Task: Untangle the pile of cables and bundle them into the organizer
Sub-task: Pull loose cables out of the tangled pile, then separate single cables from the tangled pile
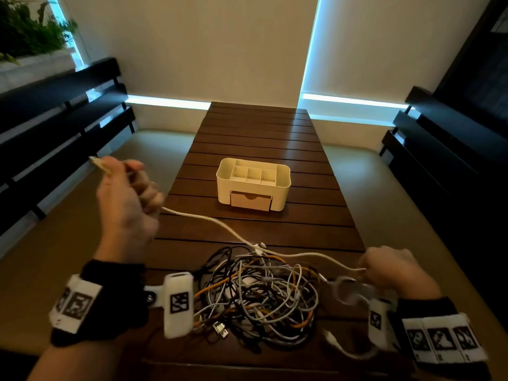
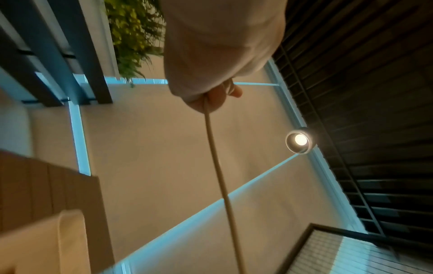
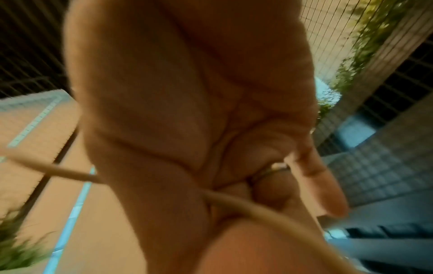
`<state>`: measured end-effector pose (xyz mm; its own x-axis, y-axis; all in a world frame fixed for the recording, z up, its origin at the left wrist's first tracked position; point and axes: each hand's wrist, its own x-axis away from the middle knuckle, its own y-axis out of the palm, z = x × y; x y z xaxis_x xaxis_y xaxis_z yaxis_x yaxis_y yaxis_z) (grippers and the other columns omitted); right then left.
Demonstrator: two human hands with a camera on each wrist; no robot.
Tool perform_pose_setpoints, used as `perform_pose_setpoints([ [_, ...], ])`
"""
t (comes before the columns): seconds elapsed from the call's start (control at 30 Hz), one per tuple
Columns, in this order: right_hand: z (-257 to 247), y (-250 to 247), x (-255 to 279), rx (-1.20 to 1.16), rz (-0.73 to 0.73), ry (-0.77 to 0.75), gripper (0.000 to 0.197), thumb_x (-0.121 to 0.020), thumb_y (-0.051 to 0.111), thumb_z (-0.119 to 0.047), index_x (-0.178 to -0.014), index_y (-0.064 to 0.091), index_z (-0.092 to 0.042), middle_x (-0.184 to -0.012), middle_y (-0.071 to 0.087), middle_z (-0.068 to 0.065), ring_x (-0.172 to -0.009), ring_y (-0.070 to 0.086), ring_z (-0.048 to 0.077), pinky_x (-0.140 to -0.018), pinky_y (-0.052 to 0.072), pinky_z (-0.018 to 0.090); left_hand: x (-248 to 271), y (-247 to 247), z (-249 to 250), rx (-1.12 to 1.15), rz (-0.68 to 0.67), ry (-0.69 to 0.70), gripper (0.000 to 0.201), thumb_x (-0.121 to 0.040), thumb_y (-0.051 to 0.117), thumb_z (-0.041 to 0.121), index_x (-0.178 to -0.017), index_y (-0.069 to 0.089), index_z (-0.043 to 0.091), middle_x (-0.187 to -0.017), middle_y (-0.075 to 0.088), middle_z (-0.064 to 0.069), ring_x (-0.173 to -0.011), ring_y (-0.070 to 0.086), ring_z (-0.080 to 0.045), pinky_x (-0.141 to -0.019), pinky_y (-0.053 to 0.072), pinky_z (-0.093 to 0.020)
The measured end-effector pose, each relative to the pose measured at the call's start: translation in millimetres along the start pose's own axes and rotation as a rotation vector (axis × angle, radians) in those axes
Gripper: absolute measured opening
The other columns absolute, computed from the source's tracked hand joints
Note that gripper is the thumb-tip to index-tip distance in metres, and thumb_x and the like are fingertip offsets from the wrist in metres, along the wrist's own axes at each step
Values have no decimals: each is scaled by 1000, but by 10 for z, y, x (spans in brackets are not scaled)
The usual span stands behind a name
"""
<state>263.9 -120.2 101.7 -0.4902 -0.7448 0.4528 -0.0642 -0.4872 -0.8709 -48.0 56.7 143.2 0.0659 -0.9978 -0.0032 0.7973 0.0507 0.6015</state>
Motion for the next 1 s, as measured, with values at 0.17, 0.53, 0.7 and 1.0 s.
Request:
perform_pose_setpoints([
  [0.17, 199, 89, -138, -110, -139, -130, 36, -82, 67, -39, -116, 56, -35, -117, 59, -12, -110, 54, 10, -93, 39, 27, -134, -220, 9, -261, -23, 34, 45, -97, 33, 51, -68, 52, 23, -53, 30, 9, -42, 24, -5, -40, 18, -20],
  [0.53, -884, 80, -320, -732, 213, -457, 19, -93, 53, -26, -105, 66, -21, -105, 67, -4, -92, 60, 8, -81, 47, 18, 247, -176, -807, -1511, -1248, -640, 31, -96, 46, 41, -84, 71, 26, -58, 40, 11, -48, 35, -3, -52, 31, -20],
  [0.7, -1298, 544, -673, -333, 40, -375, 17, -90, 59, -23, -101, 67, -13, -103, 66, 6, -96, 62, 21, -77, 47, 28, 481, -148, -1441, -1363, -769, -205, 35, -96, 46, 41, -83, 71, 19, -67, 59, -4, -59, 47, -14, -57, 35, -27],
  [1.0, -1151, 626, -704, -625, 282, -409, 7, -91, 56, -25, -86, 55, -19, -87, 45, -7, -85, 53, 18, -72, 44, 28, 661, -181, -1792, -1223, -518, -103, 15, -85, 67, 31, -99, 73, 30, -88, 73, 8, -76, 63, -7, -66, 49, -21],
])
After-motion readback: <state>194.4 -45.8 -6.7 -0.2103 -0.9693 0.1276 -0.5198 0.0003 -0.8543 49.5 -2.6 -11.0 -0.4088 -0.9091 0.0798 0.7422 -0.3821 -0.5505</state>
